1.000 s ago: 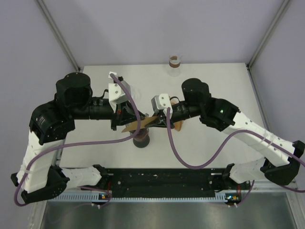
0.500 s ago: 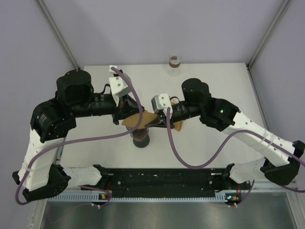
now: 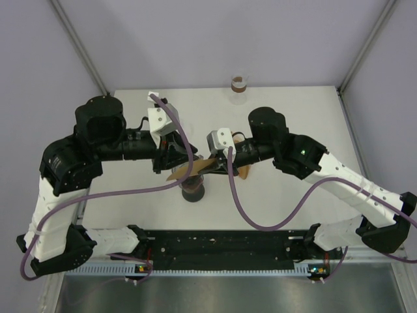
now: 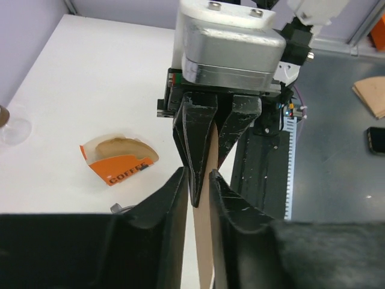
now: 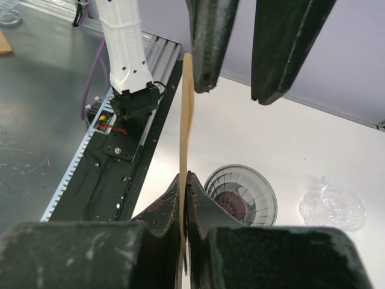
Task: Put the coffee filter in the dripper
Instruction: Adjust the coffee filter.
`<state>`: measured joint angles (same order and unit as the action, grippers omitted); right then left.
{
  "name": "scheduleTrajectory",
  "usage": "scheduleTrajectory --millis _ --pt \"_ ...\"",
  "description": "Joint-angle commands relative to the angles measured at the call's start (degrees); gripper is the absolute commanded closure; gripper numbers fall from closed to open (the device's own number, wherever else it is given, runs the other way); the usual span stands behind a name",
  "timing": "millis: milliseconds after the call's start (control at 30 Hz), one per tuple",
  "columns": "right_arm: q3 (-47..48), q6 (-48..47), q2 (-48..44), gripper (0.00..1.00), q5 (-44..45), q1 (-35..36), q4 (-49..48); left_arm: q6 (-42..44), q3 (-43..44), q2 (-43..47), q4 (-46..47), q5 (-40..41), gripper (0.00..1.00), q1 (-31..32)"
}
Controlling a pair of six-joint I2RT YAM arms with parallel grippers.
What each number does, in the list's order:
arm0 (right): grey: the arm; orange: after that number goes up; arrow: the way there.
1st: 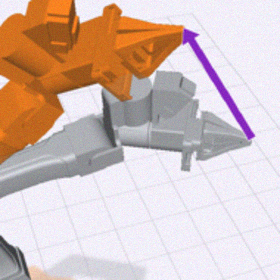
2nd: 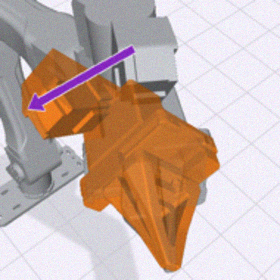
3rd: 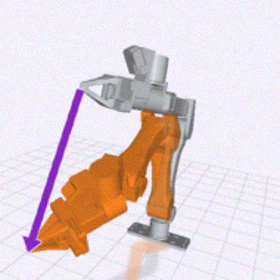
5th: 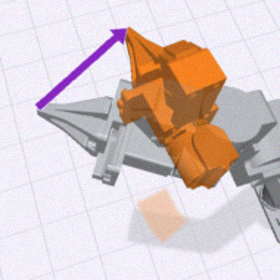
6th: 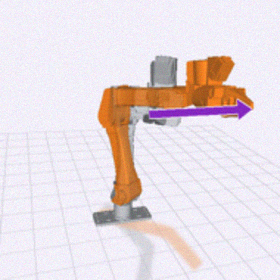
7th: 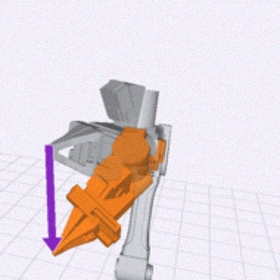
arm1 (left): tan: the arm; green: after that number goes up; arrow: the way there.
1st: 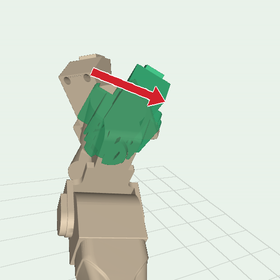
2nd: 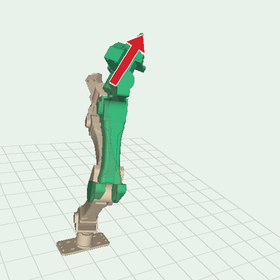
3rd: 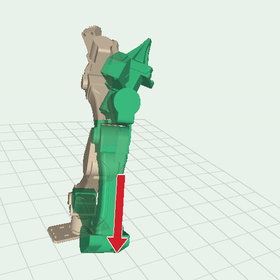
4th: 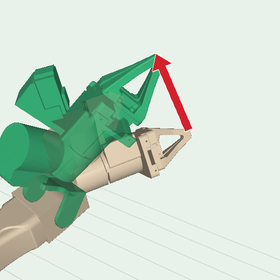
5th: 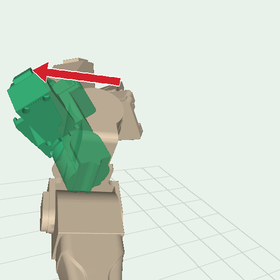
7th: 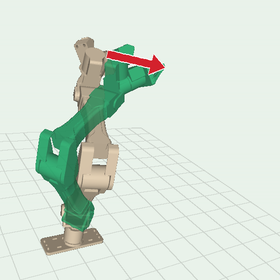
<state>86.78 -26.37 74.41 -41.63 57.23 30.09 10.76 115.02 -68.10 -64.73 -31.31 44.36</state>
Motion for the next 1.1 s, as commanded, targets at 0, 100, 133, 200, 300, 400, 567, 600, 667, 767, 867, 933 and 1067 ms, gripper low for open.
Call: scheduleTrajectory --millis 0,100,133,200,300,400,567,600,667,767,867,933,1067 --pt "2.25 0.35 0.03 1.0 -0.21 0.51 -0.29 -0.13 2.66 0.33 0.66 -4.63 0.67 0.29" --pt "2.43 0.36 0.12 1.0 -0.21 0.51 -0.38 0.31 2.84 0.33 -0.04 -5.34 0.62 0.29" --pt "2.51 0.44 0.21 1.0 -0.21 0.51 -0.29 0.74 2.49 0.51 -0.39 -5.34 0.61 0.29" --pt "2.69 0.53 0.29 1.0 -0.12 0.43 -0.12 1.01 1.44 0.77 -0.66 -4.82 0.6 0.29" --pt "3.04 0.53 0.38 1.0 -0.03 0.6 0.24 1.19 0.82 0.51 -0.66 -2.97 0.63 0.29" --pt "3.39 0.62 0.56 1.0 -0.12 0.42 0.5 1.19 1.43 -0.1 -1.1 -2.09 0.69 0.29" --pt "3.39 0.53 0.47 1.0 -0.03 0.51 0.5 1.54 0.91 -0.46 -2.15 -3.4 0.79 0.29" --pt "3.39 0.44 0.47 1.0 0.14 0.6 0.67 1.63 0.56 -0.37 -2.24 -3.58 0.79 0.29" --pt "3.39 0.44 0.38 1.0 0.32 0.51 0.68 1.63 0.12 -0.2 -2.33 -3.67 0.8 0.29" --pt "3.39 0.53 0.64 1.0 0.14 0.51 0.76 1.45 0.2 -0.37 -2.42 -3.93 0.82 0.29" --pt "3.48 0.44 0.65 1.0 0.23 0.42 0.76 1.1 0.82 -0.63 -2.07 -3.15 0.93 0.29" --pt "3.48 0.36 0.65 1.0 0.14 0.6 0.85 0.75 1.52 -0.81 -1.54 -2.09 0.99 0.29" --pt "3.39 0.35 0.47 1.0 0.14 0.51 0.94 -0.04 2.05 -0.99 -0.93 -1.65 1.0 0.29"
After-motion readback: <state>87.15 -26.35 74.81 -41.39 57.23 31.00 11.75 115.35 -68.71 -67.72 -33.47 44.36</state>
